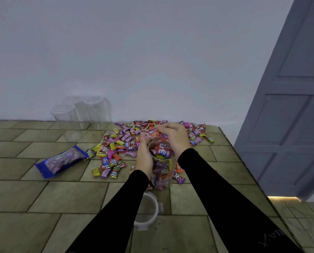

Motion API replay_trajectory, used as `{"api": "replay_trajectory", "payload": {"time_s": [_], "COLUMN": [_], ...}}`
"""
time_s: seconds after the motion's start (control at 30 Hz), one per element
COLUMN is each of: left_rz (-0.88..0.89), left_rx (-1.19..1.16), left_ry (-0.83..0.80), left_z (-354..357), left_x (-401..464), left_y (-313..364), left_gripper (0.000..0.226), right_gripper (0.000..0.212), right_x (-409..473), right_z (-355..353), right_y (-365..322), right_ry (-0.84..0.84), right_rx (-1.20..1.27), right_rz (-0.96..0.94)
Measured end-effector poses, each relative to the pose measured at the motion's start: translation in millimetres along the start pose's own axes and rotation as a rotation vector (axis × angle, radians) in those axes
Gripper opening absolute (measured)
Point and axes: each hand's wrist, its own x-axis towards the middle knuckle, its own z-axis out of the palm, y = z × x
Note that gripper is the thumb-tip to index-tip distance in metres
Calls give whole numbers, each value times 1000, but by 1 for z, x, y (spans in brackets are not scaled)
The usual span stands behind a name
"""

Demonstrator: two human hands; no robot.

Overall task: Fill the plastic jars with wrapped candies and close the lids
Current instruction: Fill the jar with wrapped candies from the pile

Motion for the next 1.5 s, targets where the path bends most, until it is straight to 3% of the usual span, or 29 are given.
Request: {"api": "replay_trajectory", "payload": {"time_s": [0.3,0.37,0.47,0.57,0.67,0.83,1.13,1.33,1.5], "left_rz": [7,28,43,48,50,36,8,50,52], "left_rx": [11,33,97,107,101,128,107,137,125], "left_ry": [-30,-44,-17,-7,34,24,49,35,8], "left_z": [-1,0,0,0,-1,1,-2,0,1], "left_x": [-2,-6,-6,-6,-3,-5,-2,-5,-7], "left_y": [4,5,4,5,1,5,1,2,1], "left_gripper": [61,61,51,57,53,58,61,51,54], "right_gripper": [12,12,16,26,30,6,17,33,12], "right_x": [-5,-4,-7,-12,-10,-5,0,-11,-17], "right_z": [-8,-17,-20,-11,-2,-3,0,-14,-5], "right_y": [-12,-18,-31,-38,-35,-32,-29,-40,-37], "right_ry": [-111,-148,-343,-482,-512,-500,-577,-472,-522], "right_rx": [-127,-440,-926,-1095,-1240,-1287,-1331,-1112,-1102], "right_rz": [32,-59,-109,-102,-143,-168,-83,-119,-179]}}
